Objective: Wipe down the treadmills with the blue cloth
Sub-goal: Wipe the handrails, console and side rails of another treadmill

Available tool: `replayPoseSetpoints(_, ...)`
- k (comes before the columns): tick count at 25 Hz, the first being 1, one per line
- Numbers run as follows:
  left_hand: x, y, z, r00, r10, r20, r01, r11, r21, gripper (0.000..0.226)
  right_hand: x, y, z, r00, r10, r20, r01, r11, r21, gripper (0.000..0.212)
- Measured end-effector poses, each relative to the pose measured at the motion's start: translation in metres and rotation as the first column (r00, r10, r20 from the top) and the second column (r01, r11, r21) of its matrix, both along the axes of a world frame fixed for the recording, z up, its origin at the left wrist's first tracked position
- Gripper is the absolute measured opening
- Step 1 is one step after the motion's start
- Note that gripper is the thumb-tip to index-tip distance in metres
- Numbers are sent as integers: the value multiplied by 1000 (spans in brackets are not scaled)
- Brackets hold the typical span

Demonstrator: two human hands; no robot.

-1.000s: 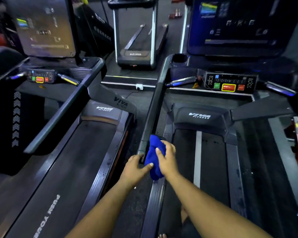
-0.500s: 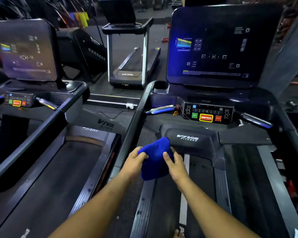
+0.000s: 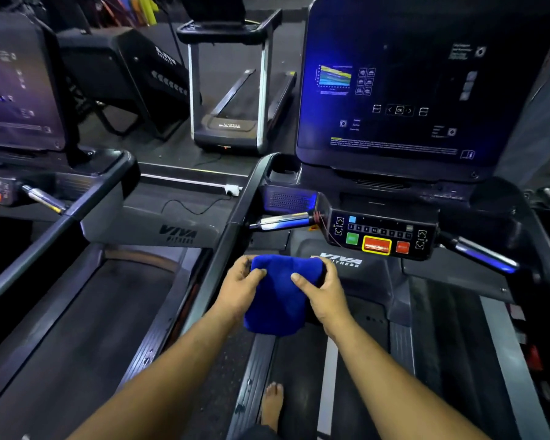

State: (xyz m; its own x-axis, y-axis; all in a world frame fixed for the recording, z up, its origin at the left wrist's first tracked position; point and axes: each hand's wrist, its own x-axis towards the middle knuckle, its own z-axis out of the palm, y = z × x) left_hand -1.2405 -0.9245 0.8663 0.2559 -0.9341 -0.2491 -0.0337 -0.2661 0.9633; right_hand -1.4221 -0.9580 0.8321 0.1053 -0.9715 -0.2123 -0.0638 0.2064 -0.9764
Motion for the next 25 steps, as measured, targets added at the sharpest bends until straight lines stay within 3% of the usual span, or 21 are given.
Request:
replayPoseSetpoints(3,10,-41,-20,999,-33,15,33,999,-23,16,8,-36,-3,990,-68,-126,55,993,-106,52)
replayPoseSetpoints(5,10,-64,-26,994,-55,-99,52,998,-32,21,10,-56,-4,980,-158,-122,142,981,-134,43)
replayPoseSetpoints(7,7,-84,-29,944,-131,-303,145,989,24,30,10,-71,-7,968,-248,-49,243,966,-90,31)
replayPoseSetpoints(9,-1,-102,-33,866,-277,-416,349,931,107,35,4,-83,-7,941,-336,49,336,942,-6,25)
replayPoseSetpoints(12,-30,-136,-32,837,-390,-384,459,882,105,28,-24,-92,-2,864,-454,218,441,891,109,36)
replayPoseSetpoints(14,-59,-157,-25,840,-395,-371,444,895,52,26,-50,-93,6,858,-428,285,386,902,192,44)
replayPoseSetpoints(17,-102,-176,-14,850,-444,-282,464,886,5,26,-88,-97,7,884,-416,211,388,907,164,49)
replayPoseSetpoints(20,-145,-184,-12,860,-511,-18,511,860,7,28,-126,-105,6,820,-550,158,552,833,37,55)
replayPoseSetpoints(25,-222,-201,-7,767,-526,366,568,823,-10,30,-204,-109,11,760,-648,-46,628,751,-207,62)
